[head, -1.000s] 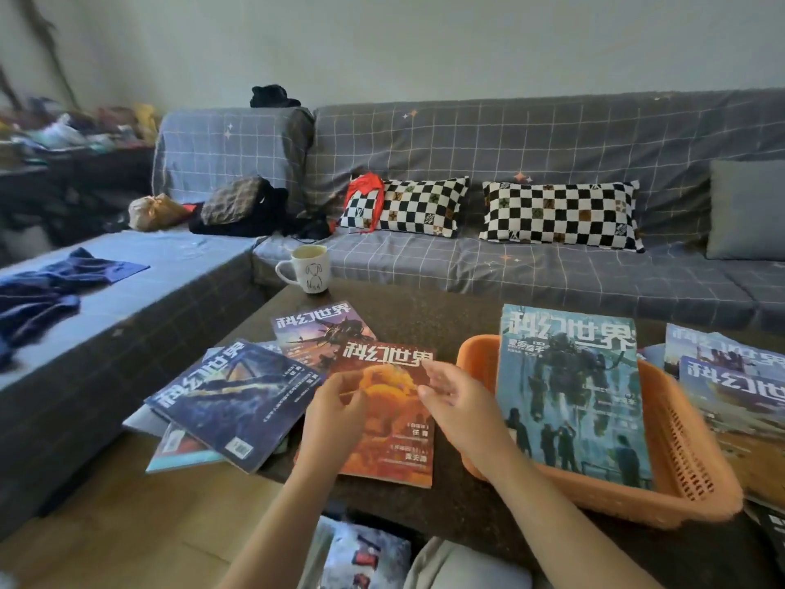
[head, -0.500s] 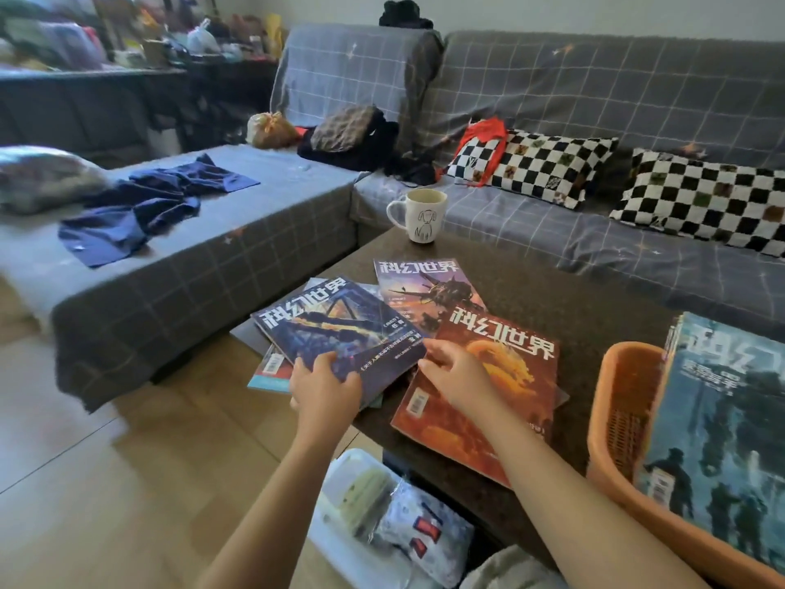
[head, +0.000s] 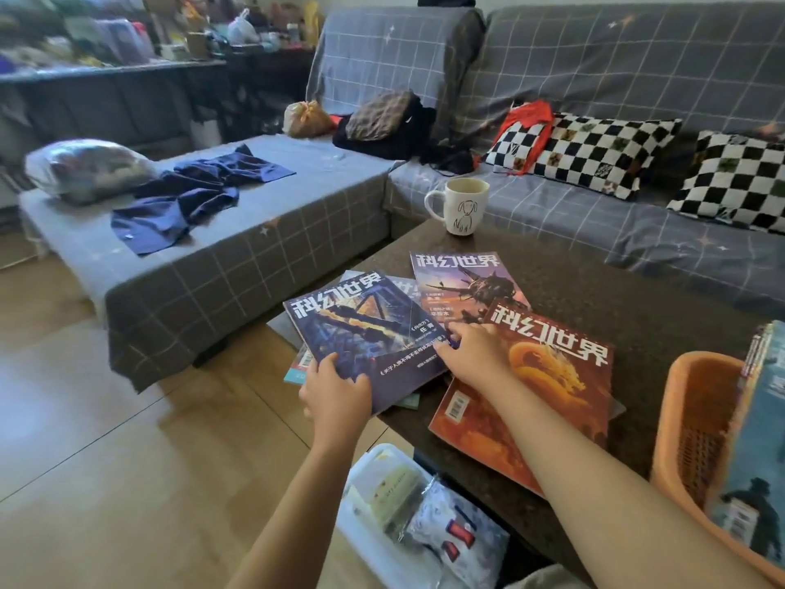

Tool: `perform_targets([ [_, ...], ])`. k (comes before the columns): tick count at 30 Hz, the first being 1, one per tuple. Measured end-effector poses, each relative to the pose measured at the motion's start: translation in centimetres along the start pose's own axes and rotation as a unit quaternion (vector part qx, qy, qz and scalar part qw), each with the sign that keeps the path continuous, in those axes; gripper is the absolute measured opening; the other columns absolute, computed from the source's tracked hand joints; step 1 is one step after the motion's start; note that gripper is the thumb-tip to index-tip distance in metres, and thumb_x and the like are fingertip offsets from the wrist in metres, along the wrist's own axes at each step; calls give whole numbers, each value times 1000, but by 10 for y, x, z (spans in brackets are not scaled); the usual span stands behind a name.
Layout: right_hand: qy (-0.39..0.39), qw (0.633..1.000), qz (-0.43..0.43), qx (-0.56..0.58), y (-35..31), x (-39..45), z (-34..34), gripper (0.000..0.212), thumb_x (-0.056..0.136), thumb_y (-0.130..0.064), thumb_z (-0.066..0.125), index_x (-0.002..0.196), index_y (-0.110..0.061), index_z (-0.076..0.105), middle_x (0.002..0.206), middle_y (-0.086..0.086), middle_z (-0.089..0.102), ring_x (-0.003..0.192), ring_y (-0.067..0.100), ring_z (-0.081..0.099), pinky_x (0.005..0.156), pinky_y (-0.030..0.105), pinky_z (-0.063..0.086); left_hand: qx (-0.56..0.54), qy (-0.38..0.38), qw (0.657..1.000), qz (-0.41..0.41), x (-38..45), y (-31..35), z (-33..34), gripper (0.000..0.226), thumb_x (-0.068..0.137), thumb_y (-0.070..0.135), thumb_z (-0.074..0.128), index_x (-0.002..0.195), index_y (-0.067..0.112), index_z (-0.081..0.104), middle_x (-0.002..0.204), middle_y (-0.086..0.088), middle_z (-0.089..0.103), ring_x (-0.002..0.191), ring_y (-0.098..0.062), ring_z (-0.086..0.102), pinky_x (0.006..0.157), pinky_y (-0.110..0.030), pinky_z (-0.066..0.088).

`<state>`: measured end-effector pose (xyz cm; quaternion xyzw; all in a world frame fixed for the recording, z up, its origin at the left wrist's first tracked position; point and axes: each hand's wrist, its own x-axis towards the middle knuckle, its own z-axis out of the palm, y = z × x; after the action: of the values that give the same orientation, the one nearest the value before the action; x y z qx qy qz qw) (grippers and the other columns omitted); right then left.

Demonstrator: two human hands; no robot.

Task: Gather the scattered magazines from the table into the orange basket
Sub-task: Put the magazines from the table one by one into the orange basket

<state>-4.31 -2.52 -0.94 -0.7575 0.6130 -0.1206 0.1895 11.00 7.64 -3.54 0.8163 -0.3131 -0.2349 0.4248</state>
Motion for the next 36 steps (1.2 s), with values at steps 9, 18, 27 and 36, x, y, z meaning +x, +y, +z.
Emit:
perform_targets([
  [9,-18,993,48,104,-29,-34,19,41,82,-37,64,114,-12,60,114,10,62,109,29,52,87,38,46,-104,-23,993,-43,7,-21,-52,35,84,14,69,116,1,61,93,-6,69,83,-24,65,73,-37,54],
  [18,-46,867,131,479,-24,-68,4,27,85,-11,63,111,-12,56,99,9,66,81,24,64,59,31,48,-187,-56,980,28,-19,-19,-74,25,93,15,60,116,11,55,103,-8,68,84,-17,67,72,-33,55],
  [27,-47,740,80,666,23,-118,-76,30,87,-1,58,112,-15,50,94,10,69,76,23,69,54,34,55,-306,-172,932,90,-68,46,-64,21,96,17,56,116,18,53,102,-3,69,78,-12,72,53,-17,53],
  [36,98,777,44,620,109,-178,-138,45,88,-8,60,125,-27,42,101,0,69,80,16,70,59,29,53,-304,-281,897,153,-131,105,3,17,95,17,57,111,22,57,104,-11,69,86,-22,72,61,-30,58],
])
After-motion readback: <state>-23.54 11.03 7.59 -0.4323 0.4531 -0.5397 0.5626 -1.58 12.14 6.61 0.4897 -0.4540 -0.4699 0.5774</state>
